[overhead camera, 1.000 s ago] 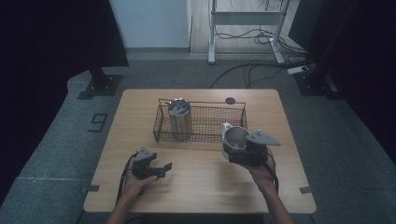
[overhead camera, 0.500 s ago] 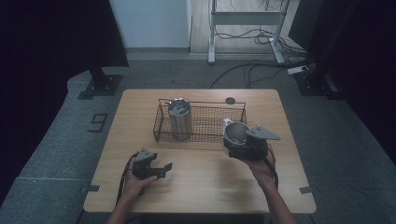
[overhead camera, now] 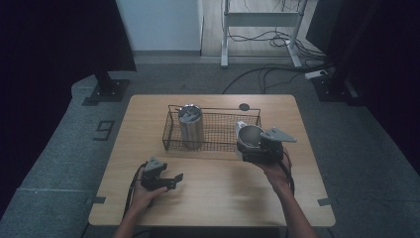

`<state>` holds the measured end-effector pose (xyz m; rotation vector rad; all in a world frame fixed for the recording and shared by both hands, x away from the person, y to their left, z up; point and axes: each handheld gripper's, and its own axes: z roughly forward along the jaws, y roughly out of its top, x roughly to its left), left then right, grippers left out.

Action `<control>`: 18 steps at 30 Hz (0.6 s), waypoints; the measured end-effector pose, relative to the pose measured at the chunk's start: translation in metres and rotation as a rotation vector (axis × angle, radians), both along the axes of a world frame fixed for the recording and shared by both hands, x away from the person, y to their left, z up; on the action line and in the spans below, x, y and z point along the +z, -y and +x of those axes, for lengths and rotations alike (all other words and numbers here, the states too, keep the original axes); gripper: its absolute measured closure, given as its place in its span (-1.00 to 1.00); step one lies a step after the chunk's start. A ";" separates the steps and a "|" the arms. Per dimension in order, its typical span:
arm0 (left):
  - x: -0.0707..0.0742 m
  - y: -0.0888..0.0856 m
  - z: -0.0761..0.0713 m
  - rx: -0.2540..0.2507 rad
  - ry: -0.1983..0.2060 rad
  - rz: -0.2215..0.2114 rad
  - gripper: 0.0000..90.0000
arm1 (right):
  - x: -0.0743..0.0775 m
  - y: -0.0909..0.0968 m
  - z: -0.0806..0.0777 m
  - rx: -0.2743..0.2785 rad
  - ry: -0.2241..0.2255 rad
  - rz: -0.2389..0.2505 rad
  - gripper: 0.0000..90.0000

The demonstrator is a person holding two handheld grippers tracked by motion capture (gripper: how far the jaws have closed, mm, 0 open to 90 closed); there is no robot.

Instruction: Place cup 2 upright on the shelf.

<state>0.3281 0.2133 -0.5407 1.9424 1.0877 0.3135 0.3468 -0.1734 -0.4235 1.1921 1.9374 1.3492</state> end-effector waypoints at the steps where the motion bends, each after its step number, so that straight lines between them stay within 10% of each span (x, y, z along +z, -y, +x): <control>1: 0.000 0.000 0.000 0.001 -0.001 0.000 -0.70 | 0.000 -0.001 0.001 0.001 -0.003 -0.001 -0.85; 18: 0.000 -0.001 0.000 0.002 -0.004 0.004 -0.70 | 0.002 0.000 0.026 -0.011 -0.015 -0.010 -0.85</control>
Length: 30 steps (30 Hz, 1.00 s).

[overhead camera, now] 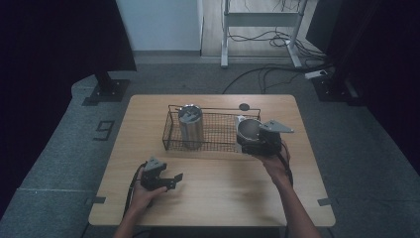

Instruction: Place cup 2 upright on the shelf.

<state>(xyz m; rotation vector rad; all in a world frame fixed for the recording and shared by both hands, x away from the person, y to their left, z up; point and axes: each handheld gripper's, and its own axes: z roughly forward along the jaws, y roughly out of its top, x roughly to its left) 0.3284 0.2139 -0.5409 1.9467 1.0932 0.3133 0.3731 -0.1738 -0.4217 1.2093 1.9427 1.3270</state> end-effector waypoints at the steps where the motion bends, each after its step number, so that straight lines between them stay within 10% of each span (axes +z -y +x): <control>1: 0.000 0.000 0.000 0.000 0.000 0.001 -0.70 | 0.000 0.000 0.002 -0.002 -0.001 -0.002 -0.85; 30: 0.000 -0.001 0.001 0.003 -0.004 -0.001 -0.68 | 0.006 -0.007 0.042 -0.005 -0.018 -0.012 -0.85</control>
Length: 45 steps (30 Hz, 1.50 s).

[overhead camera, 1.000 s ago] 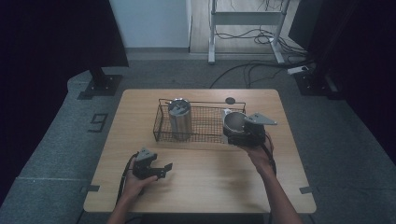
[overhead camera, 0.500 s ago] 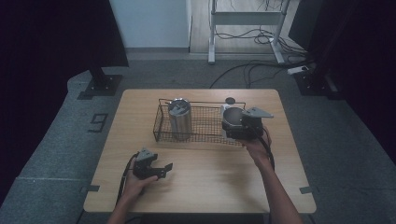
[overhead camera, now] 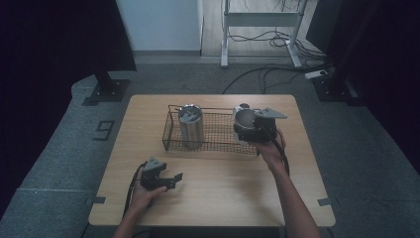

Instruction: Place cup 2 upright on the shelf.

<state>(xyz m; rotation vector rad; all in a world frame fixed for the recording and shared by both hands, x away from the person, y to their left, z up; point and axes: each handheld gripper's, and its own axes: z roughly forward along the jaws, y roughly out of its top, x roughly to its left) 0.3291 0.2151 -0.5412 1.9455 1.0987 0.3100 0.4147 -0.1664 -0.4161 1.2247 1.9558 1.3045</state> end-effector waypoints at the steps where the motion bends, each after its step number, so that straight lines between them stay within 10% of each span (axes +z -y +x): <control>1: 0.000 0.000 0.000 0.000 0.000 0.000 -0.68 | 0.000 0.000 0.001 -0.001 0.001 0.003 -0.85; 45: -0.001 0.003 0.000 -0.013 -0.002 -0.004 -0.68 | -0.034 -0.006 0.042 -0.024 -0.067 -0.035 -0.85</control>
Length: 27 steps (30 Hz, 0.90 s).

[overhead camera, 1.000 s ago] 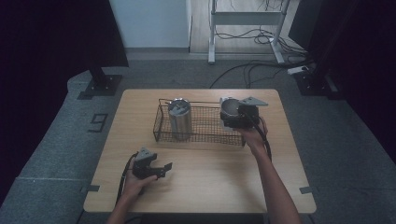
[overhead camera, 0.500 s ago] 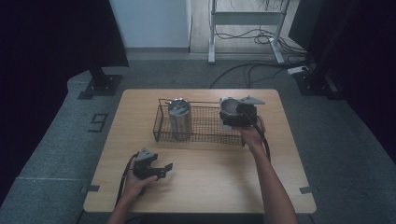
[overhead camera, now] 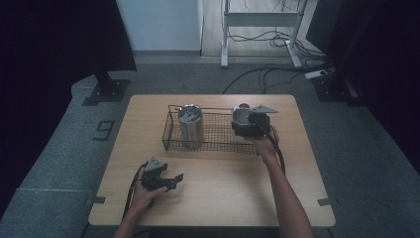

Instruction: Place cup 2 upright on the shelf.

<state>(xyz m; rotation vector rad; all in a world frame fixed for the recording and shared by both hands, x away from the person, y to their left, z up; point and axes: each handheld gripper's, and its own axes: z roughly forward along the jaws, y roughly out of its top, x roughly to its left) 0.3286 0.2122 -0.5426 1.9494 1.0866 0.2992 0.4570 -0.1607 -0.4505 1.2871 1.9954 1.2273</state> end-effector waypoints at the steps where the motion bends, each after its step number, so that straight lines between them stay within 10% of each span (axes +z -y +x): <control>1: 0.000 0.000 0.000 0.000 0.002 0.000 -0.68 | -0.002 0.000 0.000 0.000 -0.002 -0.001 -0.85; 27: -0.001 0.002 0.000 -0.002 0.000 0.007 -0.68 | -0.028 -0.004 0.003 -0.008 -0.057 -0.034 -0.85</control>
